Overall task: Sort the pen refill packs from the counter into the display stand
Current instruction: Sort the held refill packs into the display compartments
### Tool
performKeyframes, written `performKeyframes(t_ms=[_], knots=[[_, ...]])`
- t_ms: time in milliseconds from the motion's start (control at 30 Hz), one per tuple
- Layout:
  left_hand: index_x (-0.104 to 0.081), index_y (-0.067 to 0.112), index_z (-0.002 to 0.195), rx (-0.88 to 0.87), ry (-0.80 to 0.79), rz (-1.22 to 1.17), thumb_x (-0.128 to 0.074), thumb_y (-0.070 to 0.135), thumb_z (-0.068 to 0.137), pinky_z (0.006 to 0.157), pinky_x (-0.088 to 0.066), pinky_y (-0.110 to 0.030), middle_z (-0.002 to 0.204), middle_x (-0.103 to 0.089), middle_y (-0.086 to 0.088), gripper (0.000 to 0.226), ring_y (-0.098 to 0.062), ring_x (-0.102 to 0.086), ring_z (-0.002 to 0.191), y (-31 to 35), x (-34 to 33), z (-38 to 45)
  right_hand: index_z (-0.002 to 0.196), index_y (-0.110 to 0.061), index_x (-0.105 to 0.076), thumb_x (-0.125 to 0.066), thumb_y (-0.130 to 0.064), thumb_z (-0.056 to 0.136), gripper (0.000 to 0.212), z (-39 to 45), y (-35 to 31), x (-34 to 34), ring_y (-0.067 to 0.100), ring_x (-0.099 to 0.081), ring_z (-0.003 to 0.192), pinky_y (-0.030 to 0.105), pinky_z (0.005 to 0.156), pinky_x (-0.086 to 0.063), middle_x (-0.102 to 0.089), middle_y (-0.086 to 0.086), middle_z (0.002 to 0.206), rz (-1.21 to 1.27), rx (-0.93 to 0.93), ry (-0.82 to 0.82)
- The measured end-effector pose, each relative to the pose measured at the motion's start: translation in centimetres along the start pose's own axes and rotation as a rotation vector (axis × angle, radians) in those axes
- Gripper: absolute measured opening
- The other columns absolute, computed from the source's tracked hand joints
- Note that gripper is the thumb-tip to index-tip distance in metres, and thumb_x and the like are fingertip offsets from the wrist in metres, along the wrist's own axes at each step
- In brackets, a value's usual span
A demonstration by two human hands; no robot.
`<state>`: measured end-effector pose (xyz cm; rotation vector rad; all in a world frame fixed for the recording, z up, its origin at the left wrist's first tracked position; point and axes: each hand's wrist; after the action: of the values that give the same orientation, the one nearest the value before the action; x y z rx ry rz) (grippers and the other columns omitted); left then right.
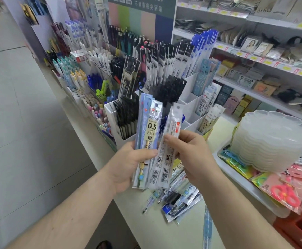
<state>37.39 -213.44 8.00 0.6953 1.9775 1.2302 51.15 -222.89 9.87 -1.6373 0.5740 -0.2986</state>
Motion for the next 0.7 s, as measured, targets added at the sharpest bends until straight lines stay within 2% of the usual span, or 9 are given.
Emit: performKeyframes(t_ms=[100, 233, 333, 400, 467, 600, 700], knots=[[-0.063, 0.014, 0.122, 0.034, 0.017, -0.01, -0.078, 0.017, 0.08, 0.096, -0.05, -0.059, 0.116, -0.07, -0.019, 0.045, -0.039, -0.067, 0.109, 0.0, -0.2, 0.1, 0.096, -0.004, -0.071, -0.058, -0.007, 0.096, 0.013, 0.1, -0.1, 0.7, 0.028, -0.073, 0.084, 0.048, 0.078, -0.059, -0.076, 0.016, 0.093, 0.116, -0.044, -0.009], [-0.066, 0.015, 0.116, 0.012, 0.089, 0.011, -0.072, 0.022, 0.07, 0.101, -0.048, -0.056, 0.114, -0.073, -0.013, 0.047, -0.032, -0.067, 0.111, 0.0, -0.6, 0.5, 0.098, -0.002, -0.071, -0.056, -0.004, 0.096, 0.016, 0.0, -0.3, 1.3, 0.029, -0.074, 0.086, 0.043, 0.077, -0.061, -0.075, 0.018, 0.099, 0.177, -0.035, -0.019], [-0.066, 0.016, 0.118, -0.026, 0.092, 0.035, -0.074, 0.023, 0.067, 0.102, -0.048, -0.054, 0.115, -0.073, -0.009, 0.052, -0.028, -0.068, 0.11, 0.0, -1.0, 0.7, 0.095, -0.006, -0.074, -0.059, -0.004, 0.095, 0.016, 0.1, 0.3, 1.4, 0.031, -0.073, 0.09, 0.046, 0.082, -0.059, -0.076, 0.015, 0.1, 0.119, 0.012, -0.025], [-0.064, 0.015, 0.122, -0.054, 0.078, 0.058, -0.075, 0.024, 0.065, 0.102, -0.049, -0.053, 0.116, -0.073, -0.009, 0.059, -0.028, -0.068, 0.111, -0.1, -1.2, 0.8, 0.09, -0.008, -0.076, -0.061, -0.003, 0.093, 0.016, 0.1, 0.6, 1.2, 0.029, -0.073, 0.084, 0.044, 0.075, -0.06, -0.077, 0.013, 0.095, 0.099, 0.037, -0.024], [-0.063, 0.013, 0.125, -0.069, 0.066, 0.068, -0.077, 0.026, 0.062, 0.1, -0.05, -0.052, 0.116, -0.073, -0.01, 0.066, -0.028, -0.068, 0.11, -0.1, -1.3, 0.8, 0.087, -0.011, -0.076, -0.062, -0.002, 0.093, 0.018, 0.0, 0.7, 1.0, 0.025, -0.073, 0.08, 0.042, 0.072, -0.06, -0.077, 0.011, 0.091, 0.085, 0.056, -0.005], [-0.064, 0.013, 0.121, -0.063, 0.057, 0.081, -0.078, 0.027, 0.062, 0.094, -0.054, -0.049, 0.111, -0.074, -0.011, 0.063, -0.029, -0.07, 0.105, -0.3, -1.6, 1.0, 0.092, -0.014, -0.073, -0.058, -0.007, 0.097, 0.017, 0.0, 1.2, 0.5, 0.026, -0.072, 0.087, 0.048, 0.081, -0.06, -0.077, 0.009, 0.094, 0.095, 0.056, 0.053], [-0.066, 0.013, 0.12, -0.057, 0.055, 0.073, -0.09, 0.044, 0.052, 0.088, -0.057, -0.041, 0.107, -0.074, -0.011, 0.078, -0.029, -0.07, 0.104, -0.5, -1.9, 1.2, 0.089, -0.012, -0.073, -0.068, -0.01, 0.092, 0.007, -0.1, 1.7, 0.1, 0.025, -0.07, 0.081, 0.048, 0.078, -0.058, -0.075, 0.013, 0.091, 0.048, 0.069, 0.076]])
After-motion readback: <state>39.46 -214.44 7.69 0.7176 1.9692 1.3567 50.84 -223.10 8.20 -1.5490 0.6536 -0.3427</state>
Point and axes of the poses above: each hand's wrist, its own z-axis towards the middle knuckle, its own x-axis out of the back of the hand, y = z × x
